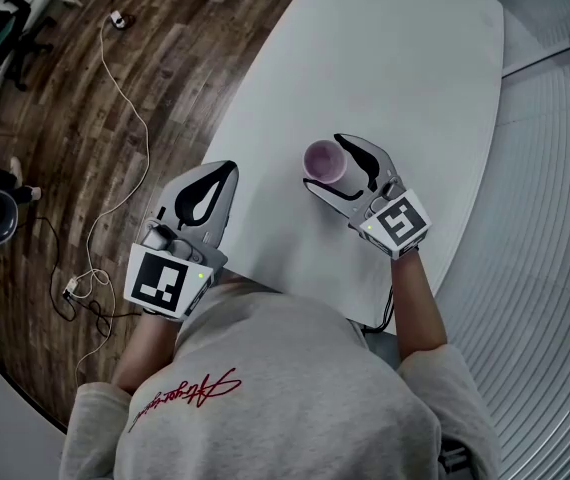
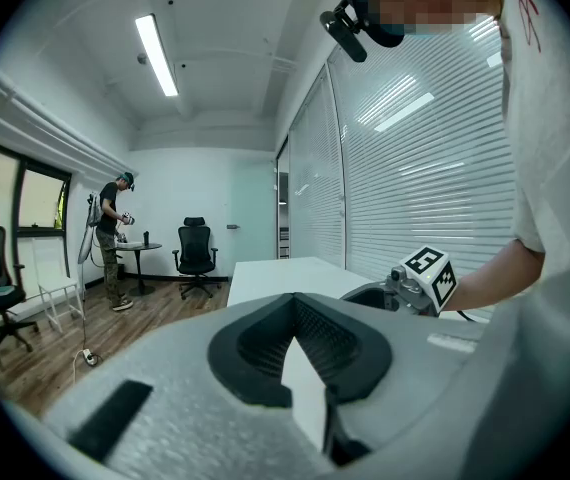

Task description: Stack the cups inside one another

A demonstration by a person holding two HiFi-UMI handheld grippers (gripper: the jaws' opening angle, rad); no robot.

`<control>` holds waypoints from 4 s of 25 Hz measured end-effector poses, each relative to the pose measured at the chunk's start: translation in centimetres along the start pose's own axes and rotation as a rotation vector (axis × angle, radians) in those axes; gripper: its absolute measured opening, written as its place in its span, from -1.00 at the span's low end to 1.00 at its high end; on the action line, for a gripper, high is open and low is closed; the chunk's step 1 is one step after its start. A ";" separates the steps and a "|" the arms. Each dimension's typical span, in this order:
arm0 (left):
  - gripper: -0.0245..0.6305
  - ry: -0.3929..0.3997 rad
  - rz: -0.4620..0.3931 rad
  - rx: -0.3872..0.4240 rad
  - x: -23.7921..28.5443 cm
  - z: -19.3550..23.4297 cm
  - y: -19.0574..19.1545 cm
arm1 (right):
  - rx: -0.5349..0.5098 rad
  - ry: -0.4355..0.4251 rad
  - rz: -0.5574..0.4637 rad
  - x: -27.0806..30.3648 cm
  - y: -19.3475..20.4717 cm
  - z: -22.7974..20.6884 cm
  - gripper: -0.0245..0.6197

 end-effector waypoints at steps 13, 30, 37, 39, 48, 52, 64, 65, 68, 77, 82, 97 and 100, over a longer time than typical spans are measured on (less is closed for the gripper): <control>-0.94 -0.001 -0.001 0.006 0.0 0.1 0.4 | 0.026 0.014 0.007 0.0 1.2 -0.3 0.19; -0.94 0.001 -0.004 -0.001 0.1 0.1 0.5 | 0.064 0.037 -0.028 -0.1 1.5 -0.5 0.18; -0.94 0.005 -0.010 -0.004 0.2 0.1 0.4 | 0.065 0.045 -0.039 -0.2 1.3 -0.3 0.19; -0.94 0.010 -0.008 0.000 0.2 0.1 0.4 | 0.064 0.053 -0.047 -0.3 1.1 -0.1 0.19; -0.94 0.040 -0.022 0.002 0.6 -0.8 0.2 | 0.046 0.103 -0.086 -1.7 0.0 1.0 0.19; -0.94 0.055 -0.026 0.004 0.7 -1.1 0.3 | 0.039 0.133 -0.109 -2.4 -0.6 1.4 0.18; -0.94 0.127 -0.043 0.023 2.3 -1.9 -0.3 | 0.028 0.245 -0.152 -4.6 -2.0 2.6 0.02; -0.94 0.136 -0.047 0.024 2.4 -2.0 -0.3 | 0.028 0.258 -0.158 -4.9 -2.1 2.8 -0.02; -0.94 0.161 -0.052 0.027 3.0 -2.4 -0.4 | 0.025 0.292 -0.169 -5.8 -2.3 3.3 -0.08; -0.94 0.231 -0.060 0.030 3.9 -4.3 -0.4 | 0.026 0.379 -0.194 -8.3 -2.4 4.7 -0.14; -0.94 0.252 -0.052 0.036 4.1 -4.1 -0.6 | 0.024 0.417 -0.219 -8.6 -3.2 5.3 -0.25; -0.94 0.311 -0.070 0.032 4.6 -6.9 -1.7 | 0.027 0.506 -0.293 -11.8 -4.6 7.7 -0.54; -0.94 0.317 -0.089 0.014 5.3 -7.4 -1.8 | 0.031 0.519 -0.299 -12.2 -4.3 7.6 -0.60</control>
Point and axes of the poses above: the fingertips, and each gripper's own axes: x forward along the fingers, z to its left, y out of its underside, the point moved 8 cm from there along -x, backward along the fingers, and after that the axes turned 13 degrees about -y, right-handed, at the moved point
